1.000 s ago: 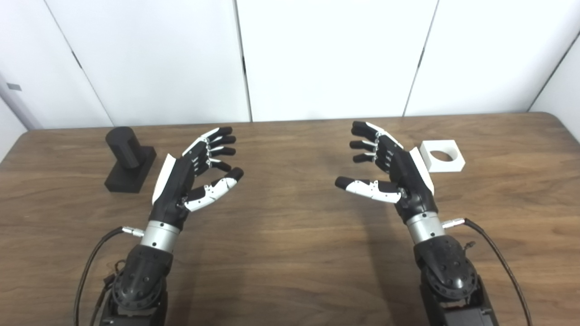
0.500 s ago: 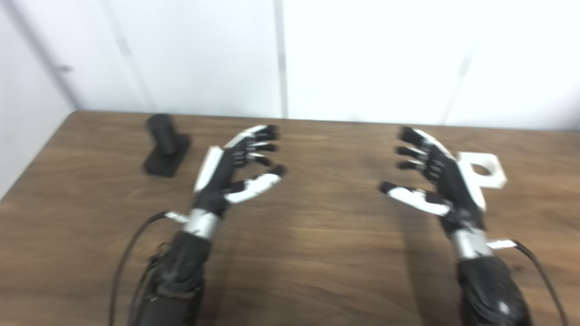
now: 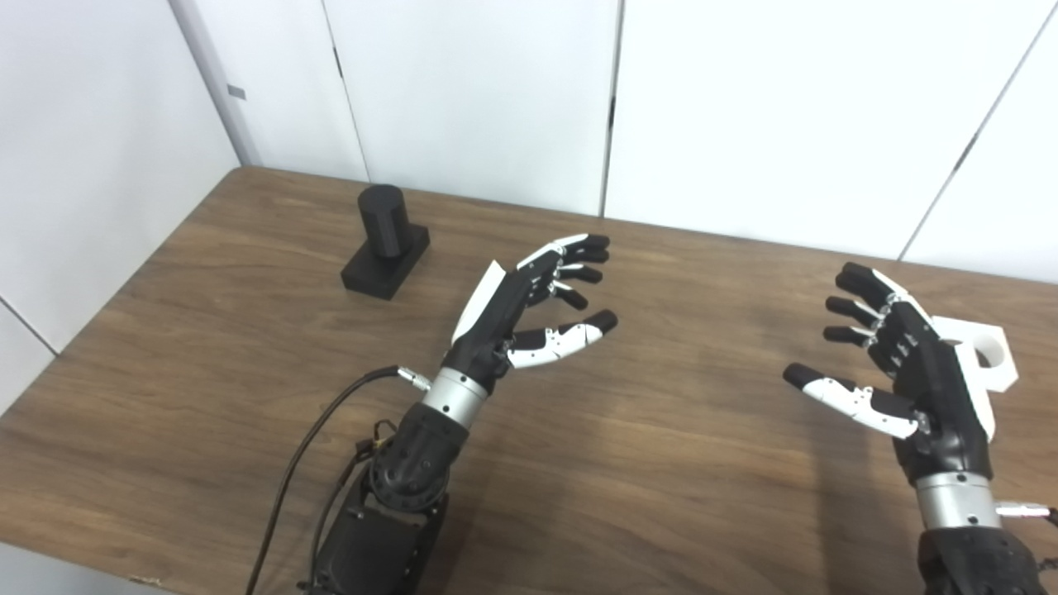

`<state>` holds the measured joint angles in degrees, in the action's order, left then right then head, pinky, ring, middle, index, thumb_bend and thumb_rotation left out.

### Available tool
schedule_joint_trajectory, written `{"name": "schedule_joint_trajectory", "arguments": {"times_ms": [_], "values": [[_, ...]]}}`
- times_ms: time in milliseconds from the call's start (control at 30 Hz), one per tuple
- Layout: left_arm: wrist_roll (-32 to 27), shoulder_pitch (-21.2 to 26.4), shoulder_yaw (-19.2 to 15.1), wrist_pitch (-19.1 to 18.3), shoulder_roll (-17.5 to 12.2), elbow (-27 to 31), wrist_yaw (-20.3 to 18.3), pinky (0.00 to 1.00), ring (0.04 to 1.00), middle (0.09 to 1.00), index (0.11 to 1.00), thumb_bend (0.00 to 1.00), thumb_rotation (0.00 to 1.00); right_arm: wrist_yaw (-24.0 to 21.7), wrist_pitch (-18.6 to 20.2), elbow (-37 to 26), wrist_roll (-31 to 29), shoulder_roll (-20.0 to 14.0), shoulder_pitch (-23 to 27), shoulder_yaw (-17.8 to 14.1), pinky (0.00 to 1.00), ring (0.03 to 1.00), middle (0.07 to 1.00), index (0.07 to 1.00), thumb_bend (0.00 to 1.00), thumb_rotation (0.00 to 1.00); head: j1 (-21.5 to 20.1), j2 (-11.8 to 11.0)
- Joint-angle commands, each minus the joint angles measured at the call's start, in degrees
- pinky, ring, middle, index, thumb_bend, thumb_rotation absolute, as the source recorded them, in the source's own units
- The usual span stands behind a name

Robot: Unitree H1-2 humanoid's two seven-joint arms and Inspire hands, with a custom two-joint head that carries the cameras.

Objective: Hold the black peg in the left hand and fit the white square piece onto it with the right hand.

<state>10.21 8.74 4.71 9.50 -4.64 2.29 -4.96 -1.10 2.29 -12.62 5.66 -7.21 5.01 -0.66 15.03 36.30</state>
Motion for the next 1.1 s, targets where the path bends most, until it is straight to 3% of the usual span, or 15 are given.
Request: {"name": "schedule_joint_trajectory", "arguments": {"times_ms": [0, 267, 567, 667, 1067], "values": [[1.07, 1.52, -0.30, 1.46, 0.20, 1.64, 1.55, 0.60, 0.734, 0.791, 0.809, 0.61, 0.25, -0.21, -1.31, -2.01, -0.20, -0.49, 1.51, -0.27, 0.68, 0.777, 0.832, 0.825, 0.65, 0.07, 0.26, -0.23], [6.73, 1.26, -0.71, 0.48, 0.26, 3.79, 4.70, 0.55, 0.681, 0.755, 0.767, 0.62, 0.16, -0.41, -1.16, -2.02, -0.07, -0.61, 1.55, -0.22, 0.68, 0.770, 0.831, 0.823, 0.65, 0.05, 0.47, -0.69], [20.95, 3.28, -2.12, -9.24, -1.16, 11.93, 6.33, 0.50, 0.632, 0.712, 0.713, 0.58, 0.02, -0.74, 0.10, -2.57, -0.21, -0.80, 1.79, -0.55, 0.67, 0.769, 0.832, 0.817, 0.65, 0.05, 0.66, -0.90], [23.43, 4.37, -2.59, -12.12, -2.01, 13.49, 5.90, 0.52, 0.660, 0.721, 0.713, 0.58, 0.05, -0.70, 0.40, -2.61, -0.32, -0.71, 1.88, -0.62, 0.66, 0.771, 0.830, 0.821, 0.66, 0.05, 0.66, -0.90], [27.63, 7.52, -3.42, -14.69, -5.82, 13.70, 6.72, 0.53, 0.658, 0.711, 0.708, 0.61, 0.04, -0.77, 0.56, -2.63, -0.63, -0.71, 2.19, -0.69, 0.67, 0.769, 0.831, 0.819, 0.65, 0.05, 0.54, -0.98]]}}
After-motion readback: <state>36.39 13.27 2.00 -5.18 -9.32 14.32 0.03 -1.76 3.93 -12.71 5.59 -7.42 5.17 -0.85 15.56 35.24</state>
